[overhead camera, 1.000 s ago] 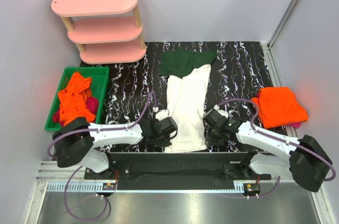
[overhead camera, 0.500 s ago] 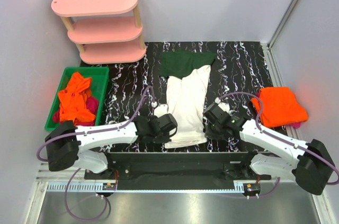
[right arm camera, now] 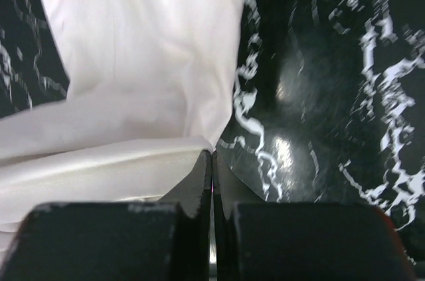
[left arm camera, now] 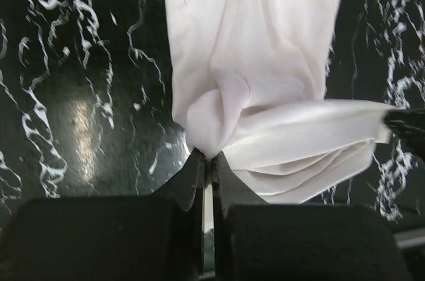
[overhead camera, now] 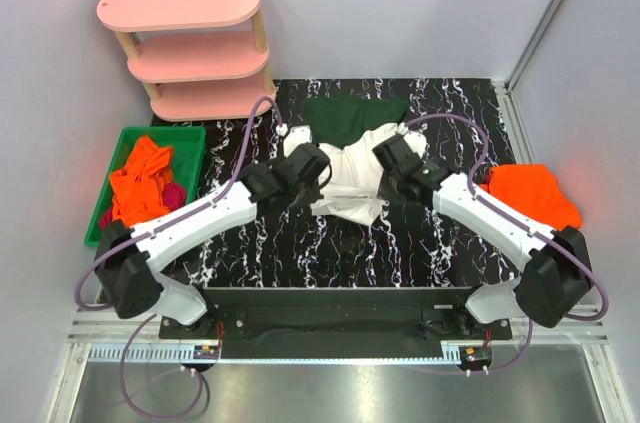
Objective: Fold and stack the t-shirts
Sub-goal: Fold the folded rectangular tshirt in 1/3 of the way
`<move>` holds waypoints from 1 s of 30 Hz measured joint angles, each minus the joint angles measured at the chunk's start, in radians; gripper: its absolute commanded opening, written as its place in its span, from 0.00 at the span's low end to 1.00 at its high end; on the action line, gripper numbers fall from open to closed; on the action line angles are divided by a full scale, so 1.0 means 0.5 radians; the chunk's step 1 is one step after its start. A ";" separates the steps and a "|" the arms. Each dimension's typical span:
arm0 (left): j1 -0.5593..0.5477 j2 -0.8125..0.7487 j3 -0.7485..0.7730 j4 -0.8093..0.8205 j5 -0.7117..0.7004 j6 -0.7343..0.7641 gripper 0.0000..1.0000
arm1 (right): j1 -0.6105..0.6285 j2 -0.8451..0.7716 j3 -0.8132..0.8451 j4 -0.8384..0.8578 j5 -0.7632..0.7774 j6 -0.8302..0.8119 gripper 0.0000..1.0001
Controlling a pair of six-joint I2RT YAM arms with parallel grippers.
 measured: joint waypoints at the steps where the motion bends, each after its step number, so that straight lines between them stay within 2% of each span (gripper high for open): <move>1: 0.043 0.051 0.044 0.001 0.004 0.036 0.00 | -0.065 0.027 0.034 0.005 0.005 -0.027 0.00; 8: 0.251 0.333 0.284 0.066 0.077 0.185 0.00 | -0.321 0.248 0.311 0.099 -0.010 -0.184 0.00; 23: 0.570 0.920 0.944 0.055 0.260 0.327 0.00 | -0.509 0.874 0.996 0.143 0.028 -0.404 0.00; 30: 0.655 1.235 1.235 0.061 0.379 0.369 0.00 | -0.590 1.103 1.176 0.148 0.027 -0.426 0.00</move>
